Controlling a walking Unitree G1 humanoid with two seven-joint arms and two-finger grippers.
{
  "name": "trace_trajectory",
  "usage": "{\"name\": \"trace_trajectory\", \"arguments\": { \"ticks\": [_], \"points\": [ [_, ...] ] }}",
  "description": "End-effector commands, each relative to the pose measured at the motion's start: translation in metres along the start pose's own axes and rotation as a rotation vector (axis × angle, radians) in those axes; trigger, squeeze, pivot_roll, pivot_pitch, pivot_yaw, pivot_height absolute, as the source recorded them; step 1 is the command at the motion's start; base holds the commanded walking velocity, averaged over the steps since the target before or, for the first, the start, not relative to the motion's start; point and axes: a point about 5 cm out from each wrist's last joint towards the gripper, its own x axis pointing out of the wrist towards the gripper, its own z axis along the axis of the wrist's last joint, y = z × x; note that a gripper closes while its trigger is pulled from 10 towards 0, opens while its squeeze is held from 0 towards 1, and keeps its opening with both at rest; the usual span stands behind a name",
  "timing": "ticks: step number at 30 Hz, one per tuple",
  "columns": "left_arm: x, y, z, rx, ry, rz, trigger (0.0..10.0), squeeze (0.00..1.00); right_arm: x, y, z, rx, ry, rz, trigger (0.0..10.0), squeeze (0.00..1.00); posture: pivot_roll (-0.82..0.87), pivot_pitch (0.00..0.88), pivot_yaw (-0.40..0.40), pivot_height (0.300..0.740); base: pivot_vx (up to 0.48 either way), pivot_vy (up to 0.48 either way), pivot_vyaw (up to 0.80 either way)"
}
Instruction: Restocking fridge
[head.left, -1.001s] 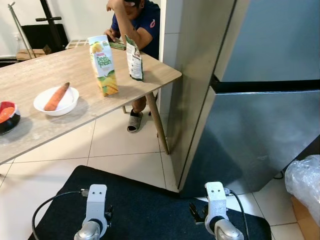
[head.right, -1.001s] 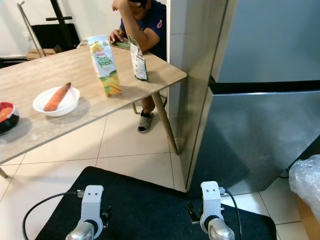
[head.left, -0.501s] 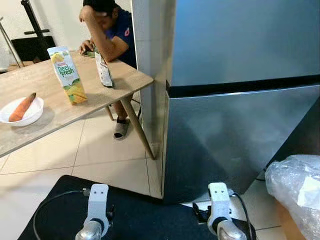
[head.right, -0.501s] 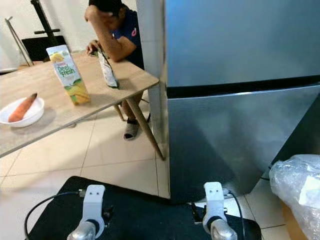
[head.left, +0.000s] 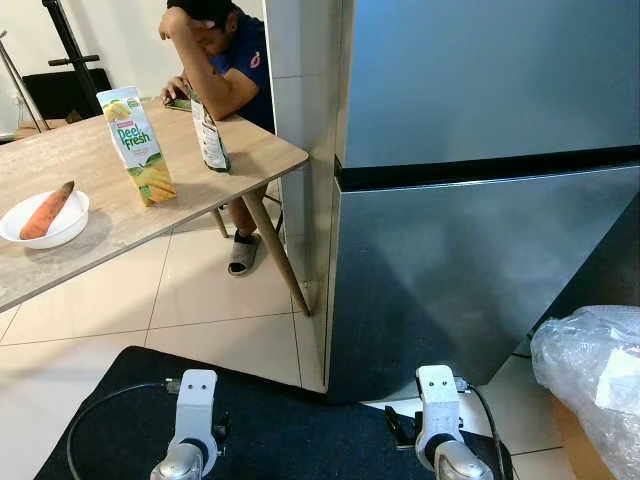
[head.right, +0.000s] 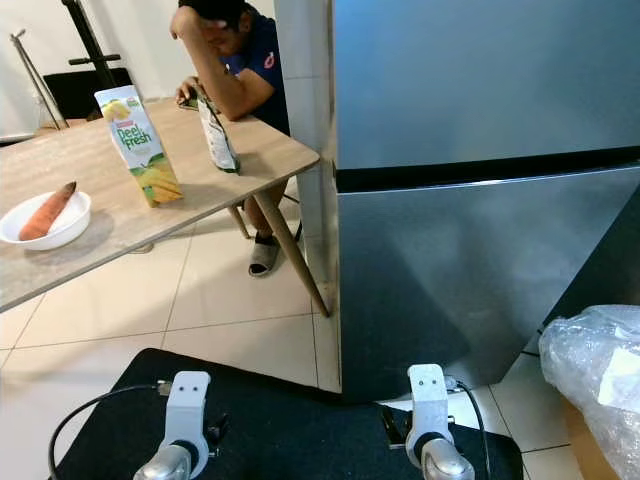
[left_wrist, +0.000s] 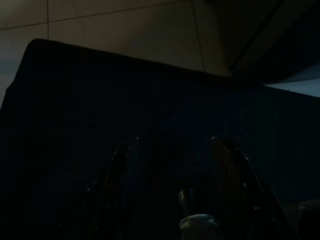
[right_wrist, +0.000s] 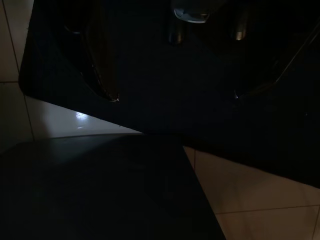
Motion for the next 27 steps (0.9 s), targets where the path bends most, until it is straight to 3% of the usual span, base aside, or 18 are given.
{"name": "trace_trajectory", "arguments": {
  "ticks": [1,5,27],
  "points": [
    [-0.0017,0.0035,-0.0058,-0.007,0.028,0.015,10.0,0.0,-0.0001,0.0028,-0.0025,-0.001,0.016,0.007,10.0,0.0,-0.15,0.045,0.038,0.74,0.0,0.48,0.0],
    [-0.002,0.0056,-0.0059,-0.014,0.027,0.023,10.0,0.0,0.0002,0.0029,-0.0027,0.001,0.021,0.005,10.0,0.0,-0.14,0.048,0.038,0.74,0.0,0.441,0.0],
    [-0.0032,0.0117,-0.0085,0.029,0.048,0.001,10.0,0.0,-0.0008,0.0043,-0.0066,-0.024,0.042,0.011,10.0,0.0,-0.13,0.05,0.038,0.74,0.0,0.0,0.0]
  ]
}}
